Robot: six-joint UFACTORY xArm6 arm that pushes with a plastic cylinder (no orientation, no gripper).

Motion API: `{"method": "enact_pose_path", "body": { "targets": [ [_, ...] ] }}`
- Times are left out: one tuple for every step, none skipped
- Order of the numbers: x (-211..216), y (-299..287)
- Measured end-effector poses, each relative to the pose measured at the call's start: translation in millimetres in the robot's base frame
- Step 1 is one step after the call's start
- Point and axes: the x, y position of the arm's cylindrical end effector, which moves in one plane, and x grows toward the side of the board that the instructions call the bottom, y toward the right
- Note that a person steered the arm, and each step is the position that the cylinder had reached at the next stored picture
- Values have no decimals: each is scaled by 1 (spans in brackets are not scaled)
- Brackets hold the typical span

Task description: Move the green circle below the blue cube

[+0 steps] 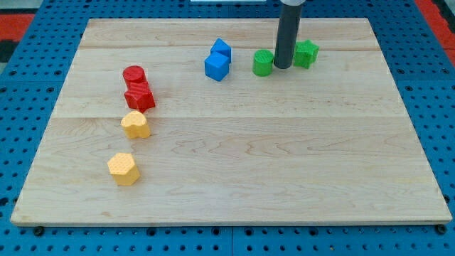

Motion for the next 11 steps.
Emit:
{"method": "enact_pose_path", "body": {
  "targets": [
    [-18,2],
    [-2,-33],
    [0,-58],
    [-16,-58],
    [-4,-90],
    [23,-93],
    [25,-82],
    [34,-56],
    [64,-68],
    [71,-105],
    [72,-42]
  ]
}}
